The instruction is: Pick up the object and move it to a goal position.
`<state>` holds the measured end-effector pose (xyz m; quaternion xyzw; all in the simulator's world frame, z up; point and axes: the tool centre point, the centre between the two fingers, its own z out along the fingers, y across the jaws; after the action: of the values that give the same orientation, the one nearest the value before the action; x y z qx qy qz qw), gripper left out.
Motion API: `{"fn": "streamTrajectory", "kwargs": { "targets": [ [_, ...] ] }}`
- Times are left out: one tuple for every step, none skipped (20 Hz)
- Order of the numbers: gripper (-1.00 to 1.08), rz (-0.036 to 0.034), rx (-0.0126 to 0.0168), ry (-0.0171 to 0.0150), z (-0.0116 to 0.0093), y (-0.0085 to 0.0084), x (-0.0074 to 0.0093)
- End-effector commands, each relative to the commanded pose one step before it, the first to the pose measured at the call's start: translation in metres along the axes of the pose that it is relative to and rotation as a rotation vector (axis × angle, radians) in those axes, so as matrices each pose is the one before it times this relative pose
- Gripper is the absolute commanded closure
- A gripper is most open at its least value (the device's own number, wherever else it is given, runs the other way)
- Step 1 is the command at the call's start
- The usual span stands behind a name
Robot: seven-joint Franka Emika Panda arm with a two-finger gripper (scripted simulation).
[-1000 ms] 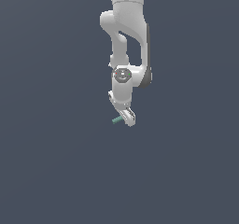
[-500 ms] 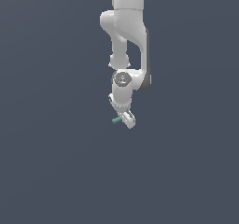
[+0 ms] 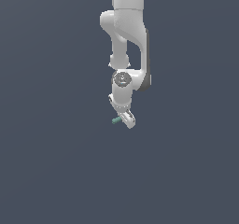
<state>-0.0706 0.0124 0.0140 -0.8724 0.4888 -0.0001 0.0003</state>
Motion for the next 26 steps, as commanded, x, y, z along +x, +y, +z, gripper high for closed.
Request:
{"fn": "streamTrajectory", "kwargs": {
  "targets": [
    [1.08,-0.00006,0.00022,0.00004,-0.00037,-0.00157,0.0003],
    [1.08,0.0,0.0,0.0,-0.00032,-0.00137,0.0003],
    [1.08,0.0,0.0,0.0,-0.00041,-0.00176,0.00038],
    [1.08,0.0,0.0,0.0,-0.00049,-0.00214,0.00046],
    [1.08,-0.00015,-0.00025,0.00039,-0.00057,-0.00256,0.00047],
    [1.08,0.0,0.0,0.0,-0.00066,-0.00289,0.00063],
    [1.08,0.0,0.0,0.0,-0.00074,-0.00325,0.0007],
    [1.08,0.0,0.0,0.0,-0.00082,-0.00361,0.00078],
    [1.08,-0.00015,-0.00031,0.00034,-0.00084,-0.004,0.00078],
    [1.08,0.0,0.0,0.0,-0.00097,-0.00429,0.00093],
    [1.08,0.0,0.0,0.0,-0.00104,-0.00462,0.001],
    [1.08,0.0,0.0,0.0,-0.00111,-0.00493,0.00107],
    [1.08,-0.00017,-0.00031,0.00034,-0.00111,-0.00529,0.00105],
    [1.08,0.0,0.0,0.0,-0.00123,-0.00552,0.0012],
    [1.08,0.0,0.0,0.0,-0.00129,-0.0058,0.00126],
    [1.08,0.0,0.0,0.0,-0.00134,-0.00606,0.00132],
    [1.08,0.0,0.0,0.0,-0.00139,-0.00631,0.00138],
    [1.08,-0.00019,-0.00034,0.0003,-0.00133,-0.00658,0.00131],
    [1.08,0.0,0.0,0.0,-0.00141,-0.00648,0.00142],
    [1.08,0.0,0.0,0.0,-0.00137,-0.00636,0.0014],
    [1.08,0.0,0.0,0.0,-0.00134,-0.00625,0.00138],
    [1.08,0.0,0.0,0.0,-0.00131,-0.00614,0.00135],
    [1.08,0.0,0.0,0.0,-0.00128,-0.00603,0.00133],
    [1.08,0.0,0.0,0.0,-0.00125,-0.00592,0.00131],
    [1.08,0.0,0.0,0.0,-0.00122,-0.00581,0.00129],
    [1.08,0.0,0.0,0.0,-0.00118,-0.0057,0.00127]
  ]
}}
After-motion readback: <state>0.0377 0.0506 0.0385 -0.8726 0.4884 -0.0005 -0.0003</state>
